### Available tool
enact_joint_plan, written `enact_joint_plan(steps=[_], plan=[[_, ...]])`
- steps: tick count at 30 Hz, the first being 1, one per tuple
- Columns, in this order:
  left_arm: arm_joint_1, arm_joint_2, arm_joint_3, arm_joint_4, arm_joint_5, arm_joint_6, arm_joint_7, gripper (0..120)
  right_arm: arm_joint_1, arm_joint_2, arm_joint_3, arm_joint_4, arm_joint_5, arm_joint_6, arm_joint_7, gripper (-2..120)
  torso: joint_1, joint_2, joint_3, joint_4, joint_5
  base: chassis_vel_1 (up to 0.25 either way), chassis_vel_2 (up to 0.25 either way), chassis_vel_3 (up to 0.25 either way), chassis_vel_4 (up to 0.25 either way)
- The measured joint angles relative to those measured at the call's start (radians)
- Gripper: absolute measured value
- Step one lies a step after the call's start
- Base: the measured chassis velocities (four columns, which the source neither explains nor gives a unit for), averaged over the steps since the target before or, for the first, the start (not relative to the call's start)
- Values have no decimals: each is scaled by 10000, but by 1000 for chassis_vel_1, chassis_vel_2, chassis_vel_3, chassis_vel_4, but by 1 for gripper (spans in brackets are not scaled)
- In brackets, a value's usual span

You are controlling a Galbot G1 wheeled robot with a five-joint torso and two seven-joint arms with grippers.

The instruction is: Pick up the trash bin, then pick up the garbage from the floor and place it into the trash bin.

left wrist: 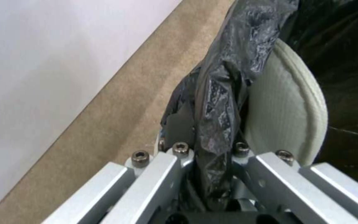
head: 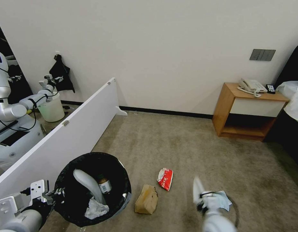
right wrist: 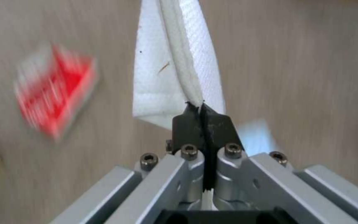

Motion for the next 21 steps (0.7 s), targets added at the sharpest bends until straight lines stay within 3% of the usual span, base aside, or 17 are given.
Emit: enact_joint_plan(steps=[1,4,6,16,18,21], plan=[[2,0,2,18,6,0,-2,3,-4,-351,269,304,48,693,-652,0,0,0,0,4,-1,0,0,0,0],[15,0,-4,18,8,0,-3,3,53,-640,499,569,178,1316,-1245,0,0,1,0,6,1,0,0,0,0],[45,-18,-44,-3,12,0,-3,3,349,-1046,706,1017,674,2420,-2208,0,0,0,0,8,2,0,0,0,0],[157,-104,-64,-69,100,0,-20,3,1681,-1313,126,1693,2429,4146,-3929,0,0,0,0,5,1,0,0,0,0],[225,-143,-33,-122,174,0,-47,3,2854,-1245,-705,1589,3374,5126,-5220,0,0,0,0,8,-3,0,0,0,0],[256,-152,-28,-153,194,0,-62,3,3480,-1163,-1213,1461,3747,5444,-5821,0,0,0,0,5,1,0,0,0,0]])
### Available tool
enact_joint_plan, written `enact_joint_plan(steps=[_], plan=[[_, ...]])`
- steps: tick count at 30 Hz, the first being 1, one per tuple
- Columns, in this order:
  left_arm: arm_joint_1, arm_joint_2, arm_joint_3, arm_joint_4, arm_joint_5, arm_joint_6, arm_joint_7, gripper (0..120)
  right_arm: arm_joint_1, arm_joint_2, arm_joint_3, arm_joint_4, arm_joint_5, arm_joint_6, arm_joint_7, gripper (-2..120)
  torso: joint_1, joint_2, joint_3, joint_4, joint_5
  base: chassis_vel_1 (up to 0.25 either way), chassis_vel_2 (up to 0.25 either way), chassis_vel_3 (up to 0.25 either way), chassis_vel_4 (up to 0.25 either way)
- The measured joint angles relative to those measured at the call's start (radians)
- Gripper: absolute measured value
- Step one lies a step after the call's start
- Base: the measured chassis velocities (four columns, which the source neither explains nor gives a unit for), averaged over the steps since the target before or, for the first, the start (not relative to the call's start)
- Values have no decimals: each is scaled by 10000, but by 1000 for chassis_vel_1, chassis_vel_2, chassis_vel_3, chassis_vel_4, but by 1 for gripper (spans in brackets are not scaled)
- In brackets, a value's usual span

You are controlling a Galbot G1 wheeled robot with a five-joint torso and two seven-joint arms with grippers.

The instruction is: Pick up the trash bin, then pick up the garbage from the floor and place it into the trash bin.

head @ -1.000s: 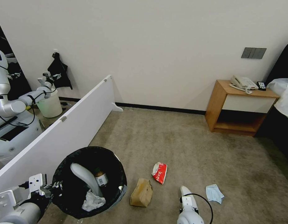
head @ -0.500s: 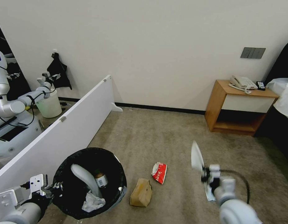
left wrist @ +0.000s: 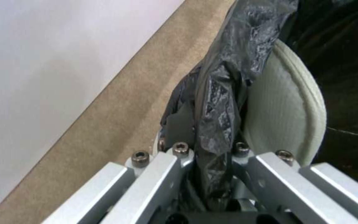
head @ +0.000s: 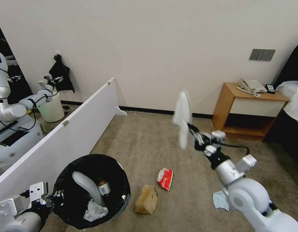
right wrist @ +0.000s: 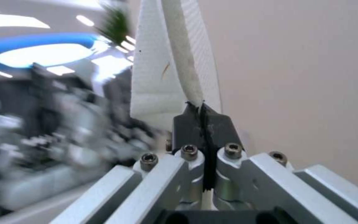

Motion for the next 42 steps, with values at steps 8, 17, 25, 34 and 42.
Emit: enact_joint_plan(steps=[8,17,25,34,42], plan=[[119,7,-49,-70,-32,-1,-45,3,3034,718,-3138,-317,875,464,-688,0,0,0,0,6,-4,0,0,0,0],[128,19,-32,-70,-26,0,-72,3,4243,1882,-5265,-1051,1113,748,-1034,0,0,0,0,2,-4,0,0,0,0],[105,21,-18,-70,-39,0,-77,3,4190,2061,-6214,-1454,851,892,-1229,0,0,0,0,1,-3,0,0,0,0],[126,84,-51,-111,-174,0,-123,3,3938,1794,-6715,-1920,402,1074,-1431,0,0,0,0,1,-2,0,0,0,0],[167,115,-82,-159,-305,0,-183,3,3619,1654,-7208,-2521,-205,1136,-1490,0,0,0,0,1,-1,0,0,0,0]])
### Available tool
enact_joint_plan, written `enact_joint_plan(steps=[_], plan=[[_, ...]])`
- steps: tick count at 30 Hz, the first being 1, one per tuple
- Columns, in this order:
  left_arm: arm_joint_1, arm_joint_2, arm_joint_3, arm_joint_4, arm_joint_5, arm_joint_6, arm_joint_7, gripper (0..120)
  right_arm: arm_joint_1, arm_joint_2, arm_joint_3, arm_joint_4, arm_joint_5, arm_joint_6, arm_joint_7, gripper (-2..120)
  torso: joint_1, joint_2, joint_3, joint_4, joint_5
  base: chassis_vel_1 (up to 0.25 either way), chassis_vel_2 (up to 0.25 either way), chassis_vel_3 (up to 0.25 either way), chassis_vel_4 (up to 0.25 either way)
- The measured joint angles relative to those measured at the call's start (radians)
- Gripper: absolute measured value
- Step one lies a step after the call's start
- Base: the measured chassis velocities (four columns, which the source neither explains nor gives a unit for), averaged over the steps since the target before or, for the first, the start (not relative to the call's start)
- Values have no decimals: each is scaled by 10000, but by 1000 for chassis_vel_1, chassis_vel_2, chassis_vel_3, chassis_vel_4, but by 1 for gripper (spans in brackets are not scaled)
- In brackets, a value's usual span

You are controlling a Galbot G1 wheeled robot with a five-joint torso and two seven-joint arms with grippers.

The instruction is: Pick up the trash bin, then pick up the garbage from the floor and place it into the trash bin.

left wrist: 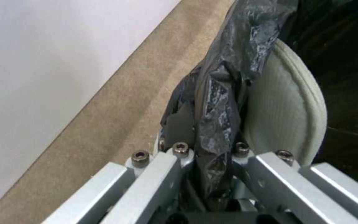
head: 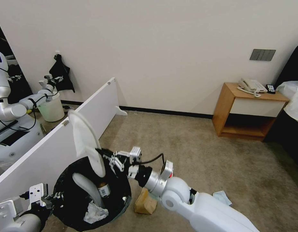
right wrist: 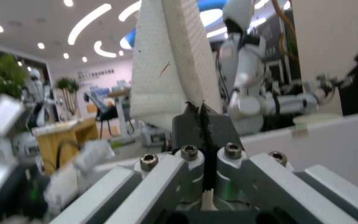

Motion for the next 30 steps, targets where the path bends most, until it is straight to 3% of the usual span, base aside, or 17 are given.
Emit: enact_joint_plan(steps=[29,30], plan=[[-75,56,-51,-29,-141,2,-25,3,-524,-300,-710,-528,-962,-577,1030,0,0,0,0,0,0,0,0,0,0],[-76,64,-61,-29,-154,2,-25,3,-523,-300,-752,-500,-974,-607,1091,4,0,0,-1,0,0,0,0,0,0]])
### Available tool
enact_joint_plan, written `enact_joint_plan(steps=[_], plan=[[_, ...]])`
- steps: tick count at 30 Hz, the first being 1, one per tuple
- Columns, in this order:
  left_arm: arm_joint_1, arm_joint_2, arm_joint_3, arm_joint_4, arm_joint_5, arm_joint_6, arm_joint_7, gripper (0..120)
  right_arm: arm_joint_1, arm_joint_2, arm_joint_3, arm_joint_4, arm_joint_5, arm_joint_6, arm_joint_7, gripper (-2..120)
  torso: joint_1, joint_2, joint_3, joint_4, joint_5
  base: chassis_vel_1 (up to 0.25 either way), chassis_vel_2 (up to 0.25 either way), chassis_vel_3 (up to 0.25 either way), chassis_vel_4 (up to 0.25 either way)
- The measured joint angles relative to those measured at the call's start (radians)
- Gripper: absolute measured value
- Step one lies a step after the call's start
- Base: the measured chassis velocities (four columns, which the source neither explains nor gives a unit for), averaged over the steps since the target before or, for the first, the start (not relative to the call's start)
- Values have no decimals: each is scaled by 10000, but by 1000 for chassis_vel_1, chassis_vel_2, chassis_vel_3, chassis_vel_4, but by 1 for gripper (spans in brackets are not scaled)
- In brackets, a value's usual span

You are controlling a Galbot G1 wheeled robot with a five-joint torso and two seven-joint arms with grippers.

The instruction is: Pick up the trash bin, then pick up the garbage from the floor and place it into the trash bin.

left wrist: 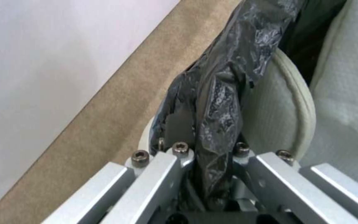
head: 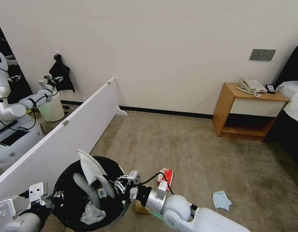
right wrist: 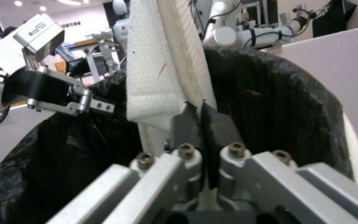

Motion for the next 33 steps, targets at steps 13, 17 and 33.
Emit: enact_joint_plan(steps=[13,17,33], plan=[[-14,12,-9,28,-29,0,2,3,46,46,-59,274,6,-84,188,47,0,0,0,0,0,0,0,0,0],[-30,12,3,39,-31,-2,4,3,67,50,-59,373,10,-78,186,61,0,0,0,0,0,0,0,0,0],[-43,-14,10,71,-35,-7,16,3,209,-1,-225,927,86,1,192,100,0,0,0,0,0,0,0,0,0]])
